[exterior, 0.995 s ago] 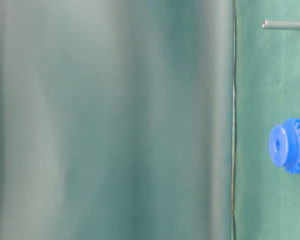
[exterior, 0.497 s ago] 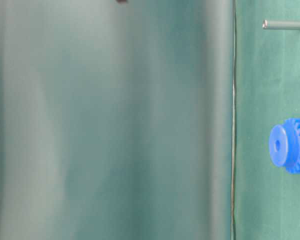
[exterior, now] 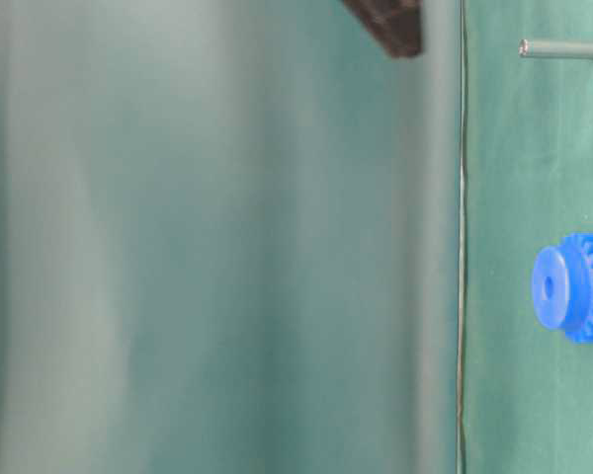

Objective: Insert the shaft placed at a random location into the center hole of the small gear at another random location.
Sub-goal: 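Move the right gripper over the silver shaft, fingers open, then lower the right gripper and close it on the silver shaft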

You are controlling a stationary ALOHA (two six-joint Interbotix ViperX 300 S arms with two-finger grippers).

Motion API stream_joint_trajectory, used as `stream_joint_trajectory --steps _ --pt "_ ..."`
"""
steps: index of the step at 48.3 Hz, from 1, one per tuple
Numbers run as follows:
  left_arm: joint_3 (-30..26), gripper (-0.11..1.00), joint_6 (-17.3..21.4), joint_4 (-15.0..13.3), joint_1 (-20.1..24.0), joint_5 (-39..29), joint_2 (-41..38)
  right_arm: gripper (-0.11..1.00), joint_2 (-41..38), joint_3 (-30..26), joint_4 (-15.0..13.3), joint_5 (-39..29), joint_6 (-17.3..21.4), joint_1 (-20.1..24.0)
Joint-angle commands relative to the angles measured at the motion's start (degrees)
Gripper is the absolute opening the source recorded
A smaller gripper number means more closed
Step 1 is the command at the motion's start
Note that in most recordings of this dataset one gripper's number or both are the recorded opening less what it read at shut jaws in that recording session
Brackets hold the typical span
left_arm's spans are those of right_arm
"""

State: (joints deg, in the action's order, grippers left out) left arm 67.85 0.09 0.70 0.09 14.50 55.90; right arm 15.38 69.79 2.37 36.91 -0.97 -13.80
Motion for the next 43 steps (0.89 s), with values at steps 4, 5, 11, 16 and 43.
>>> stream_joint_trajectory --steps 4,5,11,16,43 --pt "-1.4 0.00 0.1 0.2 0.0 0.0 -0.5 0.79 -5.2 -0.6 1.5 4.5 -0.6 -0.5" --pt "-1.4 0.00 0.1 0.2 0.0 -0.1 -0.5 0.79 -5.8 -0.6 1.7 4.8 -0.6 -0.5" --pt "-1.4 0.00 0.1 0.2 0.0 -0.4 -0.5 0.79 -9.1 -0.7 2.5 6.9 -0.6 -0.4" --pt "-1.4 0.00 0.1 0.2 -0.1 -0.6 -0.5 0.79 -11.7 -0.8 3.2 8.2 -0.6 -0.4" --pt "-1.3 0.00 0.1 0.2 0.4 -1.7 -0.5 0.78 -16.3 -1.4 3.4 8.9 0.2 -0.4"
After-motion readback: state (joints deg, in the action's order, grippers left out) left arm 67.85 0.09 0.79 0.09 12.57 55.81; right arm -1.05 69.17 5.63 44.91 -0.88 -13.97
